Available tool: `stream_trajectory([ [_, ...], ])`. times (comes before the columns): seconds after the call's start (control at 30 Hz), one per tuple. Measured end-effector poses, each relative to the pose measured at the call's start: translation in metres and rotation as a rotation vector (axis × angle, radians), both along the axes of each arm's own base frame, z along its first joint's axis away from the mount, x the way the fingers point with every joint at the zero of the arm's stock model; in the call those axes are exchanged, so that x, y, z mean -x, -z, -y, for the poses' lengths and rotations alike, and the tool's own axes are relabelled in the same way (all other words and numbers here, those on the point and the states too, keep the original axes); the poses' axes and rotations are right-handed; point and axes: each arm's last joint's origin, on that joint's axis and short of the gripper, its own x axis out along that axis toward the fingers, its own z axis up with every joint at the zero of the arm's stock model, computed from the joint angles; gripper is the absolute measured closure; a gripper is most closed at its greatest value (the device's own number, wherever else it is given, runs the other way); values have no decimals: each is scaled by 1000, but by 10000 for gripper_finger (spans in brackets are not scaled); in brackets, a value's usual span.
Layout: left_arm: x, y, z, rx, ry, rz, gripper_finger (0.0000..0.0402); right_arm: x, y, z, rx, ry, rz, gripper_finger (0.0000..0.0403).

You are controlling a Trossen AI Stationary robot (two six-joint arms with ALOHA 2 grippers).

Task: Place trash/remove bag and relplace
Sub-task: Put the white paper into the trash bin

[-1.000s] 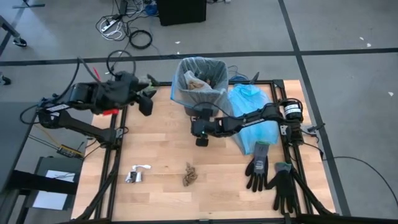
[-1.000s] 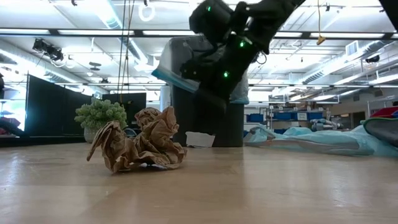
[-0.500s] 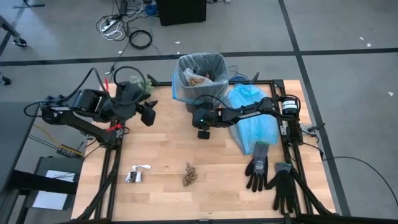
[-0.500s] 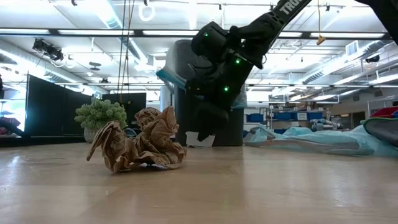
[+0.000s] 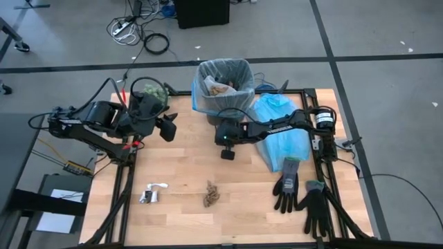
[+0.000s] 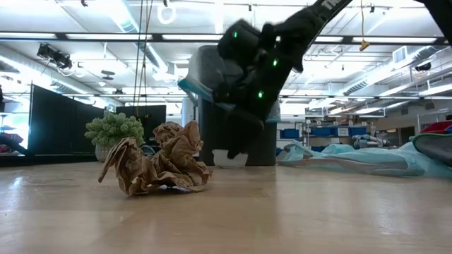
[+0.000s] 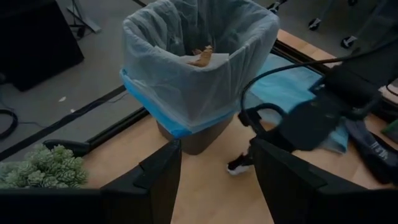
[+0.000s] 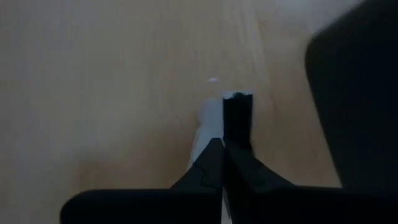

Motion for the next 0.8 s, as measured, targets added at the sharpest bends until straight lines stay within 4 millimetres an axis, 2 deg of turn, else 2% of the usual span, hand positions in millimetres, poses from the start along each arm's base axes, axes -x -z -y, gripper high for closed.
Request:
stream_trajectory([
  [0.17,2,2,4,28,13,-7,195,-5,-37,-35,41,-55,9,403],
  [0.3,5,5,6,45,5,-31,195,-12,-85,-59,116,-92,116,403],
  [0.4,8,6,8,57,3,-42,195,-17,-123,-71,214,-91,192,403],
  [0.6,5,16,14,72,8,-52,195,-20,-195,-65,374,-45,310,403],
  [0.7,3,30,19,87,0,-73,195,-18,-221,-55,453,-22,334,403],
  [0.8,1,45,26,108,-2,-78,195,-16,-236,-43,518,-3,322,403],
])
